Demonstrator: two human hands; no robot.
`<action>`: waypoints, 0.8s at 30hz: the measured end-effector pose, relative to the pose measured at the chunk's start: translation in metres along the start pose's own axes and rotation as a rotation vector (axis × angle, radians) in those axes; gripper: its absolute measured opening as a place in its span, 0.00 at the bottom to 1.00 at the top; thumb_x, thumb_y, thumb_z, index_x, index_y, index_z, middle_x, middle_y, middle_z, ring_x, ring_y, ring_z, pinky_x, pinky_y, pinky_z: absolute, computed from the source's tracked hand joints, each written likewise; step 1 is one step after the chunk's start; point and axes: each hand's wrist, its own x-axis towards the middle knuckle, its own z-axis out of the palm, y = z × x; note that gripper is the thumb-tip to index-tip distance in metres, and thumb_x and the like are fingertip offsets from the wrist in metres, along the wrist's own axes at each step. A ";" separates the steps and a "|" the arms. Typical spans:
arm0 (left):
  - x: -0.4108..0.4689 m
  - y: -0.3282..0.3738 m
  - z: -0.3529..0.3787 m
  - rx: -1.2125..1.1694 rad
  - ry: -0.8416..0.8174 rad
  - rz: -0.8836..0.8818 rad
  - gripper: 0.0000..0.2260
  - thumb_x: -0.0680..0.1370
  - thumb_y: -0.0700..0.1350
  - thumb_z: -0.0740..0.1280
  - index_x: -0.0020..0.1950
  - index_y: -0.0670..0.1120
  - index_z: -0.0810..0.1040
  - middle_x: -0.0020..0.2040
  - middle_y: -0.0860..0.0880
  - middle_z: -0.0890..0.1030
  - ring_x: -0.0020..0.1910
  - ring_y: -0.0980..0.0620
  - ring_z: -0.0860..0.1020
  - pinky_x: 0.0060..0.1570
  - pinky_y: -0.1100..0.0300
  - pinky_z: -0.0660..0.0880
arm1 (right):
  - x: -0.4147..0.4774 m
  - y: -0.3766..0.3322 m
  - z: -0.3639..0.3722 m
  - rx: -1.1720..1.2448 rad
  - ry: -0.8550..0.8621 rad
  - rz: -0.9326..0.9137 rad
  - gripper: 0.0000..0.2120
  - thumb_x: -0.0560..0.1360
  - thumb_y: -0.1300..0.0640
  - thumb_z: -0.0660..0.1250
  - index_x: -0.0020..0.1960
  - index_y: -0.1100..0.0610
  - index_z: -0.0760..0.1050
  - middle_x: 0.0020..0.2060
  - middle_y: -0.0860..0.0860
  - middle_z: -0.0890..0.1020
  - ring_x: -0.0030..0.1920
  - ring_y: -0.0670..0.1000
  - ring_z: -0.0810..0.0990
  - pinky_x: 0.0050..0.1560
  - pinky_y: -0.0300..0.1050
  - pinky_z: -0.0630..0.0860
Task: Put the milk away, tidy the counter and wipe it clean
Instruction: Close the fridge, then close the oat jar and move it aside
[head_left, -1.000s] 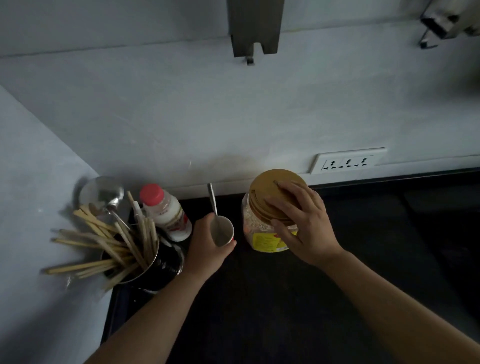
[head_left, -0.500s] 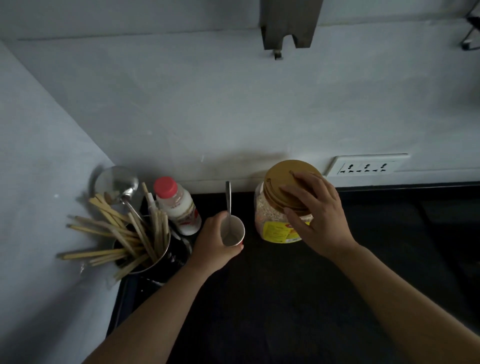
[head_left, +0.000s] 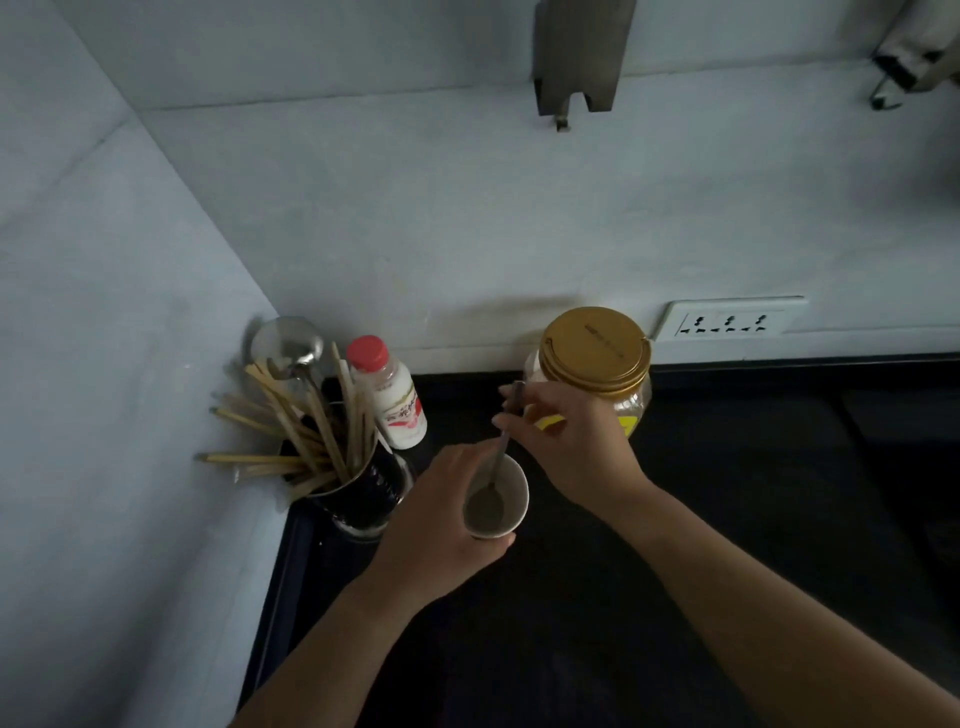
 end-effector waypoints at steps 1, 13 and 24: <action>-0.002 0.000 0.000 0.011 -0.015 0.001 0.32 0.66 0.53 0.74 0.66 0.59 0.64 0.60 0.61 0.70 0.60 0.62 0.70 0.56 0.61 0.73 | -0.001 -0.001 0.001 0.025 0.001 -0.001 0.07 0.72 0.56 0.69 0.51 0.54 0.80 0.44 0.46 0.82 0.43 0.42 0.79 0.44 0.33 0.77; 0.041 -0.026 0.016 -0.117 0.033 -0.245 0.39 0.66 0.48 0.77 0.71 0.49 0.60 0.59 0.55 0.69 0.59 0.56 0.71 0.53 0.63 0.68 | -0.002 0.002 -0.048 0.264 0.289 0.215 0.04 0.74 0.56 0.66 0.44 0.52 0.80 0.37 0.45 0.84 0.37 0.41 0.82 0.39 0.31 0.77; 0.114 -0.069 0.039 -0.060 0.118 -0.335 0.39 0.63 0.48 0.78 0.69 0.46 0.64 0.61 0.44 0.72 0.59 0.46 0.73 0.53 0.57 0.69 | 0.003 0.033 -0.054 0.256 0.241 0.305 0.06 0.72 0.58 0.69 0.42 0.47 0.78 0.36 0.46 0.84 0.39 0.42 0.82 0.42 0.35 0.78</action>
